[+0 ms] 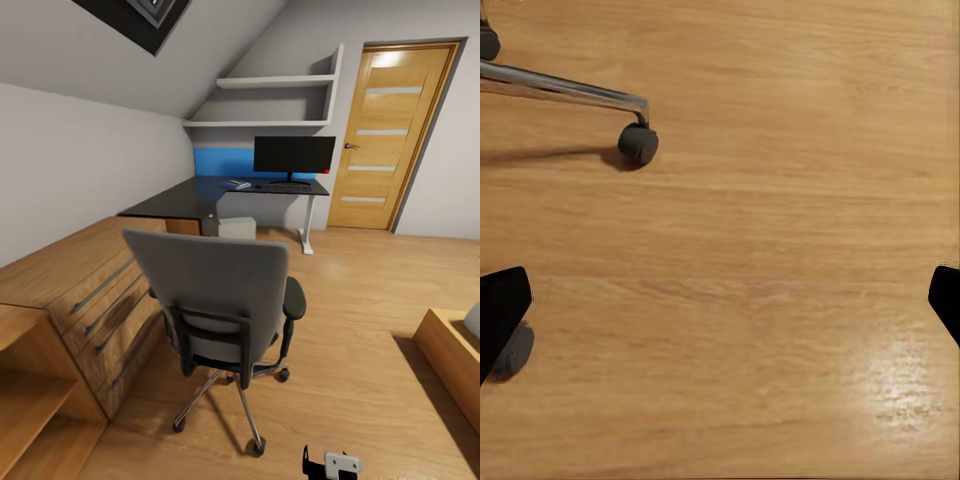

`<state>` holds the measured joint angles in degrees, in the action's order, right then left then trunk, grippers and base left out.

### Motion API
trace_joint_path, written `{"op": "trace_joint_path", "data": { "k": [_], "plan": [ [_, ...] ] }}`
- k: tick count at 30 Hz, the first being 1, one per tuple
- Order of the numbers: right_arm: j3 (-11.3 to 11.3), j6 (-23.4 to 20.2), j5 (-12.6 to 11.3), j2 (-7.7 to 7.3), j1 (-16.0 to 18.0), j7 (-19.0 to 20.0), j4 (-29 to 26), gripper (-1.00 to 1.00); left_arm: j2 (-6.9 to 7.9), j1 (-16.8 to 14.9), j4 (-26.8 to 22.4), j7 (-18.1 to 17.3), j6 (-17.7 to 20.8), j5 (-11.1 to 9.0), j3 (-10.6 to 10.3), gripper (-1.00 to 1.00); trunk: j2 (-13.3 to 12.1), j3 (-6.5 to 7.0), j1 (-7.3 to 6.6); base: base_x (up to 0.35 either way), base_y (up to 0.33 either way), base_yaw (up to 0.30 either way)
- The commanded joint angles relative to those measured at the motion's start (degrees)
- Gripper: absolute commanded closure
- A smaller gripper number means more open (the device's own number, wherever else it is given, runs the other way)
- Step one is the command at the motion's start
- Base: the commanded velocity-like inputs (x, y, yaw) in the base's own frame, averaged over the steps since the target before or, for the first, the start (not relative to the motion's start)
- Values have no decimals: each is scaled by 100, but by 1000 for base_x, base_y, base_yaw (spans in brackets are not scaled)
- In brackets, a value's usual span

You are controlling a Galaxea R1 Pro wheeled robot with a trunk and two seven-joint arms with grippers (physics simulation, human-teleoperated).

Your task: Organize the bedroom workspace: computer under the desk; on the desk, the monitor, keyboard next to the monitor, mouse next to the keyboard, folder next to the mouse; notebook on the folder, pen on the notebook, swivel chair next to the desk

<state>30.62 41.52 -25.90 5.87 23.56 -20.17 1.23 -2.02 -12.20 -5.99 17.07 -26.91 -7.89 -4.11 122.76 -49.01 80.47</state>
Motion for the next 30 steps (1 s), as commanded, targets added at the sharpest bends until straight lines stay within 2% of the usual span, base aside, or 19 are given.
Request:
{"op": "trace_joint_path", "data": {
  "k": [1, 10, 30],
  "plan": [
    [49, 14, -21, 4, 7, -31, 12, -100, 0, -2, 2, 15, -16, -54, -46, -100, 2, -5, 0, 64, 297, -237],
    [52, 14, -27, 8, 8, -31, 11, -100, 0, -2, 2, 15, -16, -54, -46, -100, 2, -5, 0, 14, 142, -196],
    [50, 14, -29, 16, 7, -31, 15, -100, 0, -2, 2, 16, -16, -54, -46, -100, 2, -5, 0, -27, 100, -31]
  ]
}}
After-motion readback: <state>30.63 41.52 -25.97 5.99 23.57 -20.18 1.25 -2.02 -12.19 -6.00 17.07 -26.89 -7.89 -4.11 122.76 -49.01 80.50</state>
